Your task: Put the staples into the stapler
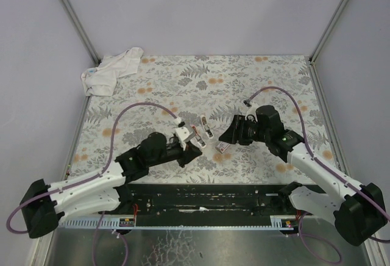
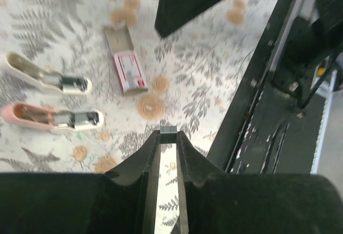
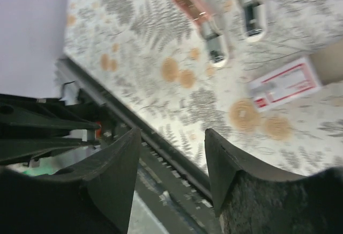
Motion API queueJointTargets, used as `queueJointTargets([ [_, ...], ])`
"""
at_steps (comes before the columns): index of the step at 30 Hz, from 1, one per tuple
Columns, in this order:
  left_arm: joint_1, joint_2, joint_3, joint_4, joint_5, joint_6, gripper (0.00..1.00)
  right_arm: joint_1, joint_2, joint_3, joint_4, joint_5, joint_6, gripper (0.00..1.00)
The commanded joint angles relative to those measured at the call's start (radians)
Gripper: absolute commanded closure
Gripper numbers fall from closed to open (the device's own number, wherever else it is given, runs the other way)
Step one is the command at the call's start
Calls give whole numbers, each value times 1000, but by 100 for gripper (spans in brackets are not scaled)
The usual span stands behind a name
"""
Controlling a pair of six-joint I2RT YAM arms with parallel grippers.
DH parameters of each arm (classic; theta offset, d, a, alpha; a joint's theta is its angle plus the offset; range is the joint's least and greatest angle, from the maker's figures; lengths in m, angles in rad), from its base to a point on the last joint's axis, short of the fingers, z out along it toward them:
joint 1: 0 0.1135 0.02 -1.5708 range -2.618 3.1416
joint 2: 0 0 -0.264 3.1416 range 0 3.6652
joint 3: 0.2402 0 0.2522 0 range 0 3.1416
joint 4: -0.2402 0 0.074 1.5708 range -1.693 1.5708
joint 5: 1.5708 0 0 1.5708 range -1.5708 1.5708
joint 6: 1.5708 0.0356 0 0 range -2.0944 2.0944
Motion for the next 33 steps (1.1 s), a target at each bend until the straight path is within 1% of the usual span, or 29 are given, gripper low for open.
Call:
queueJointTargets([
  [1, -29, 143, 90, -166, -45, 13, 97, -6, -47, 41, -108, 215, -215, 42],
  [5, -49, 304, 165, -231, -45, 62, 97, -5, -95, 28, -116, 296, -292, 40],
  [8, -56, 380, 208, -267, -48, 103, 97, -5, -143, 18, -116, 328, -353, 38],
  [12, -67, 496, 264, -298, -48, 154, 97, -6, -215, -7, -102, 365, -390, 36],
  [17, -84, 639, 341, -347, -26, 226, 97, -5, -288, -45, -62, 382, -367, 33],
  [19, -91, 693, 374, -376, -14, 257, 97, -4, -301, -57, -54, 400, -344, 33],
  [21, -102, 742, 412, -410, -12, 281, 97, -6, -301, -64, -48, 385, -334, 33],
  [28, -118, 852, 484, -500, -7, 339, 95, -5, -249, -58, -70, 333, -326, 33],
  [33, -127, 900, 503, -527, -8, 356, 89, -5, -257, -71, -61, 378, -313, 33],
])
